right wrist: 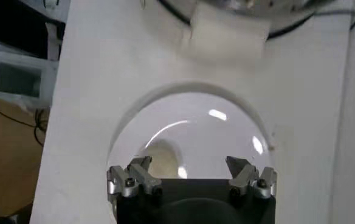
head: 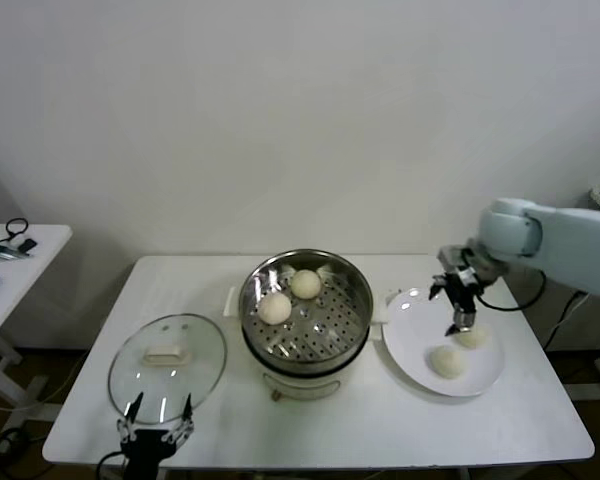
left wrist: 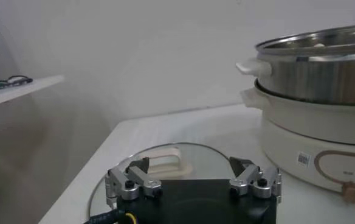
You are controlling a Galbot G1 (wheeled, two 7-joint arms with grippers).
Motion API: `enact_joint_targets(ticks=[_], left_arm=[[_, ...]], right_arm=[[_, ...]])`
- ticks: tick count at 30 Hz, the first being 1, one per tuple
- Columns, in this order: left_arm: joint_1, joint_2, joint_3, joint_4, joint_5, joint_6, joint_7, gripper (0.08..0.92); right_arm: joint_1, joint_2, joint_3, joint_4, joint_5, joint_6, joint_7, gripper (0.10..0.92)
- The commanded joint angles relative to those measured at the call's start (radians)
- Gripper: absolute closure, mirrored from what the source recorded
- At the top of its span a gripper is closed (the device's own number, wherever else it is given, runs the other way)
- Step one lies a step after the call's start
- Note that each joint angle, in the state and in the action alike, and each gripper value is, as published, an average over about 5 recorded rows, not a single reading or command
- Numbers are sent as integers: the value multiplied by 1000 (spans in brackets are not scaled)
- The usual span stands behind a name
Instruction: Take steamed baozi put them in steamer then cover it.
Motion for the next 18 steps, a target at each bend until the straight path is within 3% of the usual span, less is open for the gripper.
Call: enact_joint_targets(ticks=[1,18], left_arm=[[1,-2,1,2,2,1,0,177],[4,-6,1,5,7,2,0,177]], right_arm=[[-439,-122,325,-96,-203,-16,24,203],[-536,-14,413,-167,-206,-53,62,203]])
